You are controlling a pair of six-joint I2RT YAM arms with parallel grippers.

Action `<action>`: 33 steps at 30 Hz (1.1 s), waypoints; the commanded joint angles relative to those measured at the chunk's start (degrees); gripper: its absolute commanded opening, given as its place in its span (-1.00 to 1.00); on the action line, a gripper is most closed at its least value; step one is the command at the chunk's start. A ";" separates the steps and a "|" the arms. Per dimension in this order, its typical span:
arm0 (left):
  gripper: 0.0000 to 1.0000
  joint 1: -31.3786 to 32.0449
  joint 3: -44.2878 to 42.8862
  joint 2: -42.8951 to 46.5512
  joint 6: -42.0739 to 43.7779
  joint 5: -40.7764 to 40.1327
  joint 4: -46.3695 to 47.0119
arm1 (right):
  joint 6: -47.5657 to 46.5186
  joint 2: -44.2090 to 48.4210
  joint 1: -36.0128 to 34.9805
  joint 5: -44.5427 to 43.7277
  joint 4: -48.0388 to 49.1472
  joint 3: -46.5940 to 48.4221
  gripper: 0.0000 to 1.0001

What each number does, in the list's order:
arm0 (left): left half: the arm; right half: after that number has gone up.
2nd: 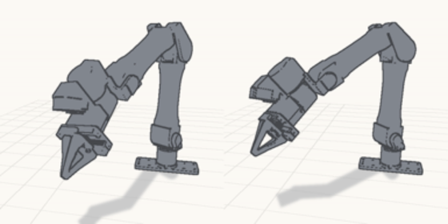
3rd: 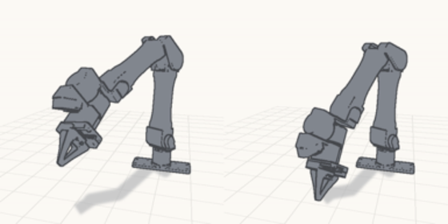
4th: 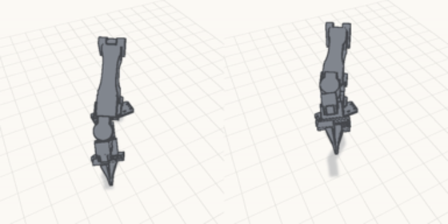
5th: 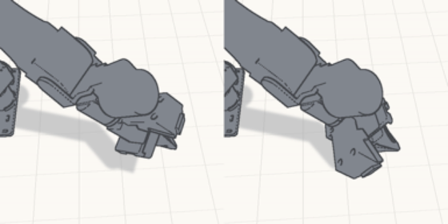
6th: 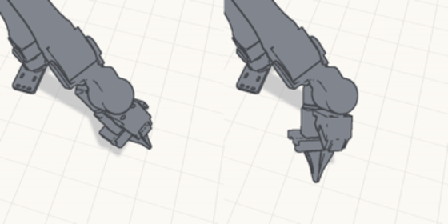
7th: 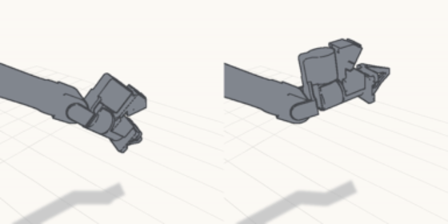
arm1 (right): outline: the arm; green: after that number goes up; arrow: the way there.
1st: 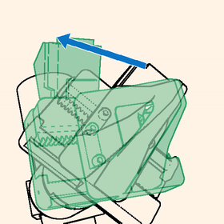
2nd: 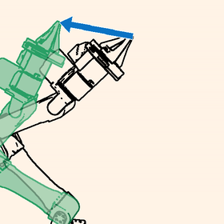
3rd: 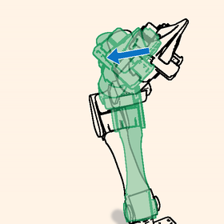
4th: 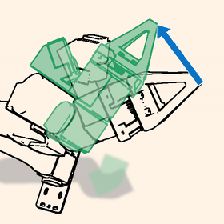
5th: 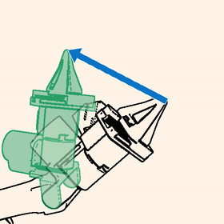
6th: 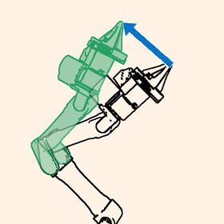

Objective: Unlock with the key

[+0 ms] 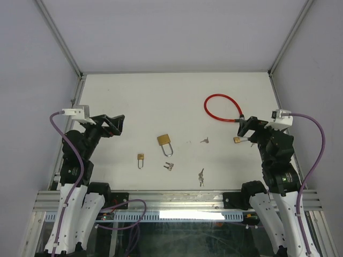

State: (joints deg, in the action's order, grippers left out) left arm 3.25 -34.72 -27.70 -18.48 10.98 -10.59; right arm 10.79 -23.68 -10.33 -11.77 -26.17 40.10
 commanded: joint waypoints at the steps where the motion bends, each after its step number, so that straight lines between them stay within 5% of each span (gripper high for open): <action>1: 0.98 -0.78 -1.74 -1.18 -0.76 2.55 2.91 | 0.71 0.09 0.22 1.68 3.48 1.00 1.00; 19: 0.98 2.00 -10.18 -19.95 -2.11 11.68 -4.68 | 2.17 -17.51 0.20 11.09 -0.66 7.59 1.00; 26: 0.98 9.77 -17.16 -32.49 1.26 4.39 -12.53 | 2.40 -34.64 0.64 8.19 2.90 12.34 0.99; 33: 0.98 10.55 -17.53 -38.11 3.10 4.04 -13.28 | 2.57 -54.16 7.09 4.12 2.43 20.04 0.97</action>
State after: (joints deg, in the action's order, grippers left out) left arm 13.82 -49.91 -64.86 -17.98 16.56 -23.16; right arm 13.15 -71.94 -6.28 -3.22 -25.67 54.68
